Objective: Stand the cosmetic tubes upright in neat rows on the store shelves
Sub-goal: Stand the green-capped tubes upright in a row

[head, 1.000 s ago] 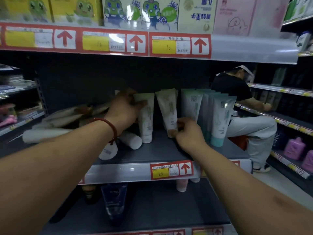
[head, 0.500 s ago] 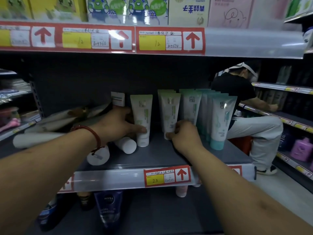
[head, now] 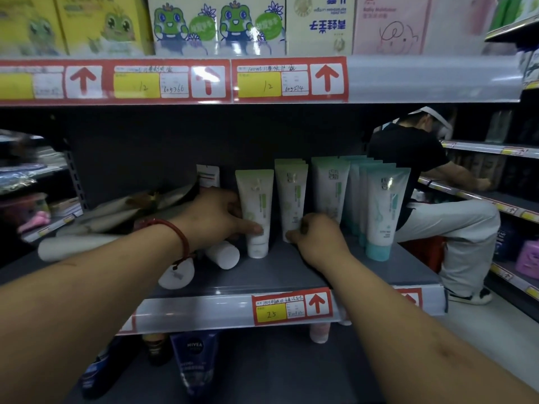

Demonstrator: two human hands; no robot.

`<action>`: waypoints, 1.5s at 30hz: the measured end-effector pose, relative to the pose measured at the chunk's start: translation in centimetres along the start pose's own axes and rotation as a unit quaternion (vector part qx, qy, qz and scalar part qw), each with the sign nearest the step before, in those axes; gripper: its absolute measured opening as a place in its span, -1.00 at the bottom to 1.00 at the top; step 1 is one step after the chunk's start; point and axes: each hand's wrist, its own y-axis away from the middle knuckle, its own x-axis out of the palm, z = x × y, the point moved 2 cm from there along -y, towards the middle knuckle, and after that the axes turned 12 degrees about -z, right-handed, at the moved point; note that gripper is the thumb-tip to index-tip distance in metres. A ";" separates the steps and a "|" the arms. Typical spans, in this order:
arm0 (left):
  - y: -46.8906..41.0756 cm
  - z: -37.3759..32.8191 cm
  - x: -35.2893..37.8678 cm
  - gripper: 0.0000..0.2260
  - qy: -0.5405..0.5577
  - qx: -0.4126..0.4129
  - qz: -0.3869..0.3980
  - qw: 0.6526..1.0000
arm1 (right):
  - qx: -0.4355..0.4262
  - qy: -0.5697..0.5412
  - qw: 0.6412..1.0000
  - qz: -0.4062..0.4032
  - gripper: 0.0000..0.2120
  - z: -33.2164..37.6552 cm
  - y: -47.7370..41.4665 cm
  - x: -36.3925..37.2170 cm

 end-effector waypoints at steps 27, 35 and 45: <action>0.6 -2.7 3.1 -0.58 -0.005 -0.007 0.005 1.000 | 0.007 0.020 0.998 0.065 -0.51 -1.4 -0.3 -3.6; 4.7 -1.8 -5.1 -0.70 -0.228 0.046 -0.022 0.972 | -0.087 0.116 0.989 0.022 -0.50 0.8 3.3 -5.5; 10.6 1.2 -12.1 -0.62 -0.367 0.075 -0.061 0.925 | -0.230 0.140 0.963 0.010 -0.59 7.8 9.9 -4.0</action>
